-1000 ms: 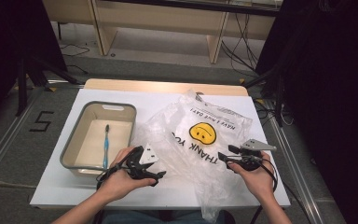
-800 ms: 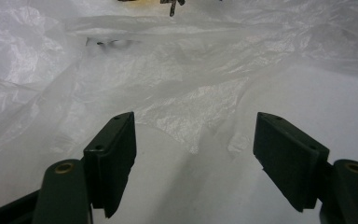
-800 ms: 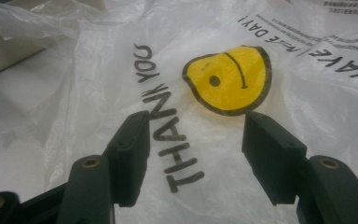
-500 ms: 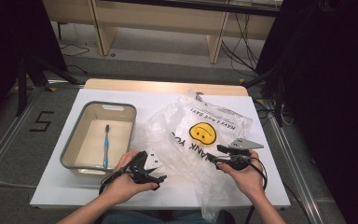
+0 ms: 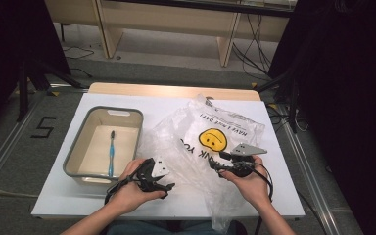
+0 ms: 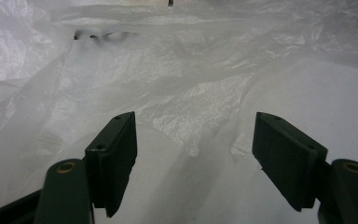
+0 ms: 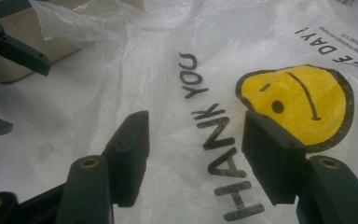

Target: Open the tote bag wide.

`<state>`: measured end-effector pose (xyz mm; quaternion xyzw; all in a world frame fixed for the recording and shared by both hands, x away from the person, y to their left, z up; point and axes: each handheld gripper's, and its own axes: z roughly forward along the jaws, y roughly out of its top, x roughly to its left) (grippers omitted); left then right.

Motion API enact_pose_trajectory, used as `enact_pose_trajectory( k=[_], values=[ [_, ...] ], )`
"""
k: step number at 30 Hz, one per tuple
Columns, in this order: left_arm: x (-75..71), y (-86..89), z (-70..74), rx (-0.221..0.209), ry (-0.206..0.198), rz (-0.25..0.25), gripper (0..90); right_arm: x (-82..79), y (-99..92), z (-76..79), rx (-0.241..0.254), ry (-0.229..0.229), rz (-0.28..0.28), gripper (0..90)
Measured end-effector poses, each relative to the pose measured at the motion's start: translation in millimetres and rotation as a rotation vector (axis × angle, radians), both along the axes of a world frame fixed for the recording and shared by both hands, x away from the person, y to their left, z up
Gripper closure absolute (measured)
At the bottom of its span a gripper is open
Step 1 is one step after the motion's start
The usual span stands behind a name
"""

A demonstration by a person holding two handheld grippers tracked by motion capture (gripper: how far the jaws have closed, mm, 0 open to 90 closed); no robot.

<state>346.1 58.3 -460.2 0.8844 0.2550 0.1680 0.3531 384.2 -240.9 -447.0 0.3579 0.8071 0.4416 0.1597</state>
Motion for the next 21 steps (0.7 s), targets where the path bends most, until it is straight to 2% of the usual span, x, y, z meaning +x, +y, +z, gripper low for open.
enact_pose_trajectory(
  k=[8, 21],
  values=[
    [1.7, -1.1, -4.3, 0.007, 0.007, 0.000, 30.8, 1.7, 11.3, -2.4, -0.018, 0.012, 0.030, 43.0],
    [1.3, -0.5, -4.7, -0.007, 0.012, -0.013, 31.0, 3.8, 27.9, -3.8, -0.028, 0.023, 0.064, 42.8]
  ],
)
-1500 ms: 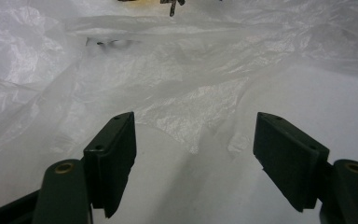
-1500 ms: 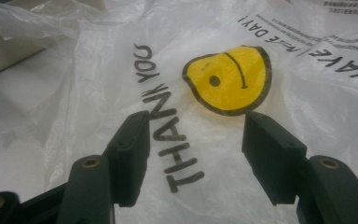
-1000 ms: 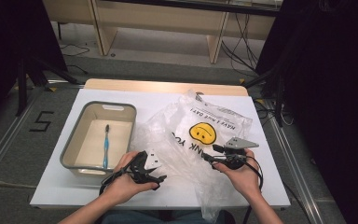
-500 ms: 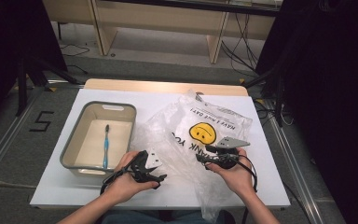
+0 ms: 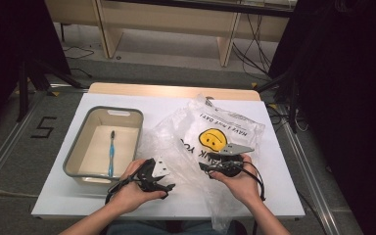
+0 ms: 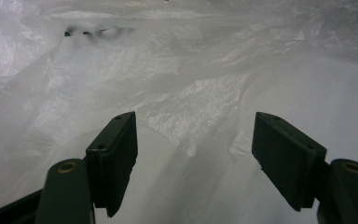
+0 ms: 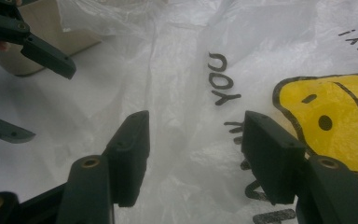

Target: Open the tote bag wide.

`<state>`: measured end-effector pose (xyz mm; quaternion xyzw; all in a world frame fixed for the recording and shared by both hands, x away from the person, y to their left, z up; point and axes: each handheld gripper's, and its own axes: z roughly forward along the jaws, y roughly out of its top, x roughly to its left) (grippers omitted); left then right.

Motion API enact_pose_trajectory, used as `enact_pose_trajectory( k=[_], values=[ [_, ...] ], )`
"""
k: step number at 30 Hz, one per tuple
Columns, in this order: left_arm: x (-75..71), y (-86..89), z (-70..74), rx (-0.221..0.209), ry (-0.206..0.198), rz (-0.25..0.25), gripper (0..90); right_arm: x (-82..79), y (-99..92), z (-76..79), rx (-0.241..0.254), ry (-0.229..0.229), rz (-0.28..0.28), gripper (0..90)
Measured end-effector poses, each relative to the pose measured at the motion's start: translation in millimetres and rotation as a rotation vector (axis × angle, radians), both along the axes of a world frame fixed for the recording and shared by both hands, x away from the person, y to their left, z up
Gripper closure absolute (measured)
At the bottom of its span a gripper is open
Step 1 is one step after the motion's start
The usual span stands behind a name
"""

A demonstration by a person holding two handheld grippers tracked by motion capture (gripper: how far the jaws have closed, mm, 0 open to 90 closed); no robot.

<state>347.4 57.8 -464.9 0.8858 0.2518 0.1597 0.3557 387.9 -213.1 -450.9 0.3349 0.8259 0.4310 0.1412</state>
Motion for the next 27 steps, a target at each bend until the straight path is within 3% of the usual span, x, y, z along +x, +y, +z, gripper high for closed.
enact_pose_trajectory(
  k=[13, 23, 27],
  values=[
    [3.1, -1.8, -2.5, 0.001, 0.008, 0.000, 32.3, 3.2, 17.6, -5.3, -0.026, 0.019, 0.044, 44.3],
    [5.2, -4.6, -7.9, 0.010, 0.031, -0.008, 37.7, 6.9, 38.2, -19.6, -0.147, 0.040, 0.085, 41.4],
    [6.1, -7.7, -8.7, 0.015, 0.036, -0.016, 40.2, 8.6, 41.3, -23.5, -0.196, 0.042, 0.065, 48.2]
  ],
)
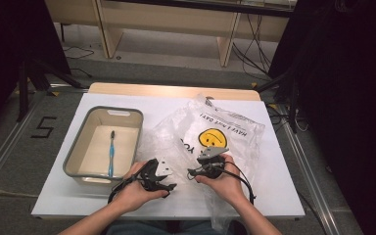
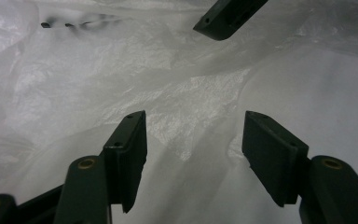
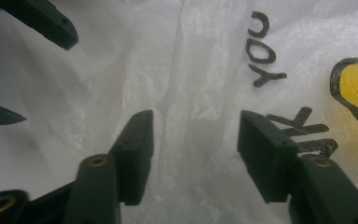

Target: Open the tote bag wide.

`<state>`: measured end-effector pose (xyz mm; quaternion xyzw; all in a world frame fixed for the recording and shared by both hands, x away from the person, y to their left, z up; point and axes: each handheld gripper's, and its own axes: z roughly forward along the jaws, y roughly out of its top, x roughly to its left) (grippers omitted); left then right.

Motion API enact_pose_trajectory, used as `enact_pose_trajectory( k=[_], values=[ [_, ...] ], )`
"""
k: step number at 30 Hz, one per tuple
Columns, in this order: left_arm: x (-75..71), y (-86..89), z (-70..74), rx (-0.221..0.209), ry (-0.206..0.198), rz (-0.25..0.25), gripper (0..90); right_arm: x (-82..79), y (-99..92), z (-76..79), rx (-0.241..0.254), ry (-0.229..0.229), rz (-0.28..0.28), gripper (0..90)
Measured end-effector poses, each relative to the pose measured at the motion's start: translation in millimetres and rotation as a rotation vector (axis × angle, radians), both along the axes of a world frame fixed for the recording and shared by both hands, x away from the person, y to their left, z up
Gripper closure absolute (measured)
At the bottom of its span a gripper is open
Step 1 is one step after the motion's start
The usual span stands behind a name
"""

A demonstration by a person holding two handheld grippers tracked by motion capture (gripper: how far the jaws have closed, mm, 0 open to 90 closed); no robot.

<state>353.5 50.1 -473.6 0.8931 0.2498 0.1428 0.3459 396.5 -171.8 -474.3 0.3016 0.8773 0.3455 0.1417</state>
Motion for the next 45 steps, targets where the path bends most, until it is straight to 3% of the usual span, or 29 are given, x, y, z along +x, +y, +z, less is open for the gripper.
enact_pose_trajectory(
  k=[3, 8, 12, 18, 22, 24, 33, 45],
  values=[
    [-0.4, -3.3, 0.1, 0.001, -0.002, -0.005, 42.0, 1.5, -0.5, -2.0, -0.028, 0.012, -0.009, 59.5],
    [2.5, -10.1, 1.4, -0.010, -0.010, -0.007, 47.0, 2.9, -2.7, -1.0, -0.017, 0.034, -0.042, 79.4],
    [8.0, -19.5, 1.1, -0.024, -0.015, -0.012, 55.7, 3.3, -5.0, 1.0, -0.006, 0.038, -0.063, 88.9],
    [19.2, -32.8, -5.4, -0.028, 0.006, 0.006, 72.2, 1.9, -6.2, 6.6, 0.011, 0.026, -0.078, 90.0],
    [24.8, -34.4, -11.2, -0.008, 0.047, 0.030, 79.6, -0.4, -5.9, 14.2, 0.024, -0.004, -0.081, 90.0],
    [25.6, -33.9, -12.1, -0.019, 0.059, 0.039, 81.8, -1.8, -6.0, 19.1, 0.026, -0.027, -0.081, 90.0],
    [24.4, -35.3, -12.8, -0.002, 0.033, 0.039, 83.1, -5.2, -8.7, 45.8, 0.049, -0.173, -0.118, 90.0],
    [23.5, -36.2, -12.9, 0.011, 0.016, 0.030, 83.0, -1.6, -14.8, 74.2, 0.091, -0.287, -0.159, 90.0]
  ],
)
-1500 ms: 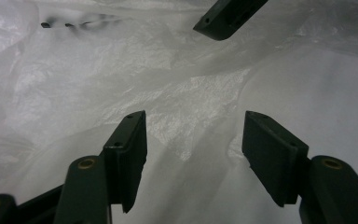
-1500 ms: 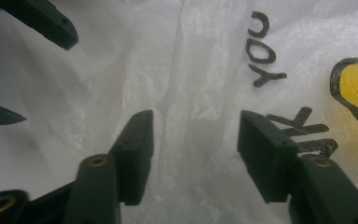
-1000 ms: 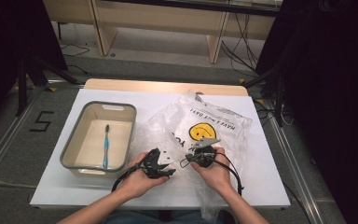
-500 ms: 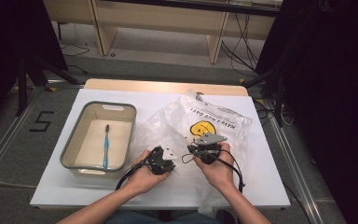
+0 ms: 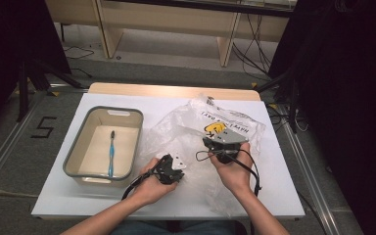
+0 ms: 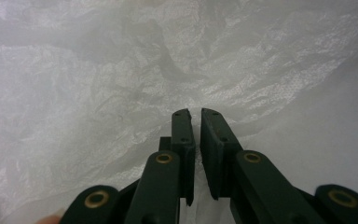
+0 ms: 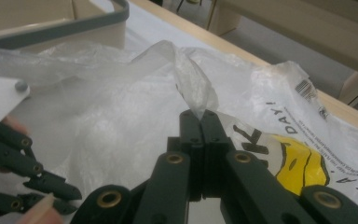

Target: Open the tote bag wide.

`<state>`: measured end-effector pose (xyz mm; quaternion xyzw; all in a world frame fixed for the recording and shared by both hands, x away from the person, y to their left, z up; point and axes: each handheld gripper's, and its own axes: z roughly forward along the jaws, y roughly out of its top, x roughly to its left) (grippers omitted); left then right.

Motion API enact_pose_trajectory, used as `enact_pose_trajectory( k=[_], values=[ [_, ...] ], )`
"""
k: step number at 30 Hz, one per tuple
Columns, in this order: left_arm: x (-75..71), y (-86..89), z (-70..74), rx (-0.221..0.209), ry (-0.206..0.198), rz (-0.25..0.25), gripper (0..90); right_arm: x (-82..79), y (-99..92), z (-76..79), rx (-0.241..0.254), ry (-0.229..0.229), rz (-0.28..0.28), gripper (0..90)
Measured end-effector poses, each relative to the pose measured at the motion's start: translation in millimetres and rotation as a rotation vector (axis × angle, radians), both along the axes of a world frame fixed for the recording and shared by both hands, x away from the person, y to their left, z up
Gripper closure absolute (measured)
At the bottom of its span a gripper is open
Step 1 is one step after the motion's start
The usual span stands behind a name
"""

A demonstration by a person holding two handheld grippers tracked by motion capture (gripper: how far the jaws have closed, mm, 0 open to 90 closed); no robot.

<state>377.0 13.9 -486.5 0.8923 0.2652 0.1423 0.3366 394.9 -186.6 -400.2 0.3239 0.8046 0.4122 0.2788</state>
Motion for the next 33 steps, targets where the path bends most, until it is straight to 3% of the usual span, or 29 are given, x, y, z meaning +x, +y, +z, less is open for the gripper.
enact_pose_trajectory(
  k=[14, 33],
  values=[
    [-0.6, -0.3, -0.1, 0.012, -0.015, -0.007, 82.3, 9.6, 4.0, 22.3, 0.037, -0.073, -0.009, 90.0],
    [-0.7, -0.1, 0.0, 0.012, -0.017, -0.008, 80.6, 15.3, 3.3, 29.6, 0.067, -0.089, -0.021, 90.0]
  ],
)
